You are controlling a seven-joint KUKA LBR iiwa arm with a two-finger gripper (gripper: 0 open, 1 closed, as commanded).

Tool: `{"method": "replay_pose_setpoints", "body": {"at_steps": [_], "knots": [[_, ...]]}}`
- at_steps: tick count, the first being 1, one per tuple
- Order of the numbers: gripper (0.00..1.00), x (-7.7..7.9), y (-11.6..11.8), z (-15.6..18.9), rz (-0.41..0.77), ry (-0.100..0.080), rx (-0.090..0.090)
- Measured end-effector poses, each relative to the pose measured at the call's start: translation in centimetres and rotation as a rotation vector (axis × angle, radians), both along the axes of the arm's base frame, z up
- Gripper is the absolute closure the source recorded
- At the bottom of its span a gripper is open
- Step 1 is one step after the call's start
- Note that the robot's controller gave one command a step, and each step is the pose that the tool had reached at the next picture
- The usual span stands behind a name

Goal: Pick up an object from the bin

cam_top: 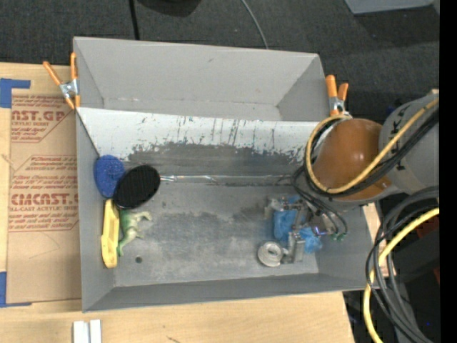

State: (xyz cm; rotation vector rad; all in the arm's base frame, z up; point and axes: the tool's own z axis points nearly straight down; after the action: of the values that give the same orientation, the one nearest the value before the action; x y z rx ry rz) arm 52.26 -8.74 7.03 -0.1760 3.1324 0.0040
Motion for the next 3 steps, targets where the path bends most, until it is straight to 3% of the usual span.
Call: {"method": "replay_pose_setpoints", "body": {"at_steps": [1,2,3], "knots": [[0.0,0.0,-3.5,0.0,-0.006,0.0,0.0],[0.0,2.3,-5.0,0.6,0.004,0.004,0.0],[1.0,2.8,-6.1,0.0,-0.06,-0.003,0.006]]}}
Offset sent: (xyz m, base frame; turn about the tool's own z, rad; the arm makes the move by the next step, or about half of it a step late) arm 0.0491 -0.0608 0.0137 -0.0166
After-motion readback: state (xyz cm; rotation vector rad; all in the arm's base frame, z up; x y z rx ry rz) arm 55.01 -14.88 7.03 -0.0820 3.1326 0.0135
